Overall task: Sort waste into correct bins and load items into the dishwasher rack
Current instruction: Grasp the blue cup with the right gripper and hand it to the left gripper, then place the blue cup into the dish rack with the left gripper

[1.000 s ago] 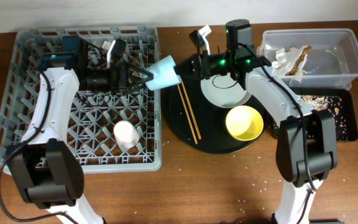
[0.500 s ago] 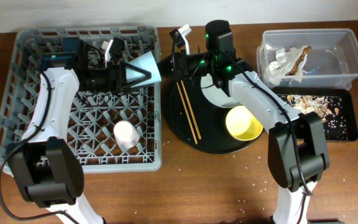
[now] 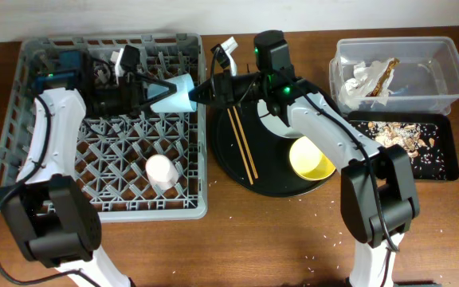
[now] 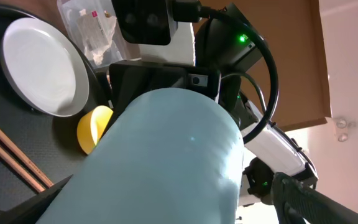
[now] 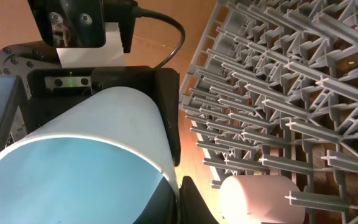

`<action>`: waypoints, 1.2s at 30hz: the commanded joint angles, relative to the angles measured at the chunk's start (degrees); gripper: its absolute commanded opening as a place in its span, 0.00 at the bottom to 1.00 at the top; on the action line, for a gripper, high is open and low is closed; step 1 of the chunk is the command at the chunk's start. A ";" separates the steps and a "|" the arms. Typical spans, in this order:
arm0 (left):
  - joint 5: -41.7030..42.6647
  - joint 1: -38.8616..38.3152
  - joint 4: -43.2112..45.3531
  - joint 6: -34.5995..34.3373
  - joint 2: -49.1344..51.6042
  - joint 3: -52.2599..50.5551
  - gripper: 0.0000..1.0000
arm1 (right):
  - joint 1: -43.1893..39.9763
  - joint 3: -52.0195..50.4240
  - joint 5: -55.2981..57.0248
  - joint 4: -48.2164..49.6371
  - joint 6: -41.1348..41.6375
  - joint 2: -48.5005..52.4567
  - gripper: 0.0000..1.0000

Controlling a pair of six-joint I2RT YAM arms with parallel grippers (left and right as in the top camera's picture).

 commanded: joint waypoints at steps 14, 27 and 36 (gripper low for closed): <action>-24.39 -0.85 -0.70 -7.85 -0.96 6.01 0.51 | 0.02 0.26 2.91 -5.05 -5.57 -0.87 0.57; -95.17 -17.25 -4.79 -27.67 -5.77 9.94 0.51 | -18.60 0.92 51.74 -55.87 -33.62 -16.96 0.70; -93.42 -17.25 14.23 -27.65 -5.55 -7.32 0.51 | -18.60 0.85 51.76 -59.41 -33.57 -16.26 0.70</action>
